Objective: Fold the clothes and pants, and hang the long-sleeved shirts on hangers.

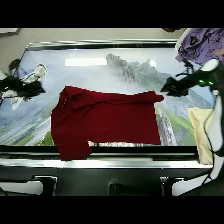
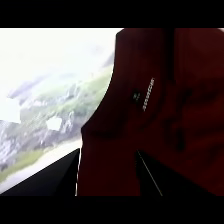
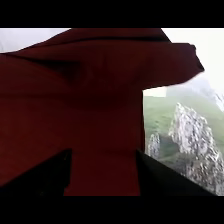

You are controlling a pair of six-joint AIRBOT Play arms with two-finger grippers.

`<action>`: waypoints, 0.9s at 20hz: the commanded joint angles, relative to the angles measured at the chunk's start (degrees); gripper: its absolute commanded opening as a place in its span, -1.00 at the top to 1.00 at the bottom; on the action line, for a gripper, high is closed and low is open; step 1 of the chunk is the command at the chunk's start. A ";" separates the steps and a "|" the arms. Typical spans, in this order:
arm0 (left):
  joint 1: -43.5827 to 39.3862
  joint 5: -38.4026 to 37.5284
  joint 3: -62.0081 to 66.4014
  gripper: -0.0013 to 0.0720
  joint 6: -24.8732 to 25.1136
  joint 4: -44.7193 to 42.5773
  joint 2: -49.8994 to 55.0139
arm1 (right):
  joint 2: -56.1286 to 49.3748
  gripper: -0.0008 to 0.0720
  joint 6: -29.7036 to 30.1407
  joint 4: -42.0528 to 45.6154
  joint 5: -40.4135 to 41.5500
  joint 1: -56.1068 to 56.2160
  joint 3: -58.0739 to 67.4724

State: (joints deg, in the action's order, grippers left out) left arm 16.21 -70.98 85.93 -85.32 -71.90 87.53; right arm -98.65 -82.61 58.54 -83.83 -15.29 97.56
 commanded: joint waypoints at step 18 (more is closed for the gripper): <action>16.20 5.03 -44.30 -0.10 2.47 13.00 -30.73 | 20.79 -0.34 18.53 -7.02 10.75 -16.15 -62.69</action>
State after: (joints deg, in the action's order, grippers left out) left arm 32.32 -66.13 41.98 -82.89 -59.00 57.04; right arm -77.93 -66.15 52.99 -76.36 -31.51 36.93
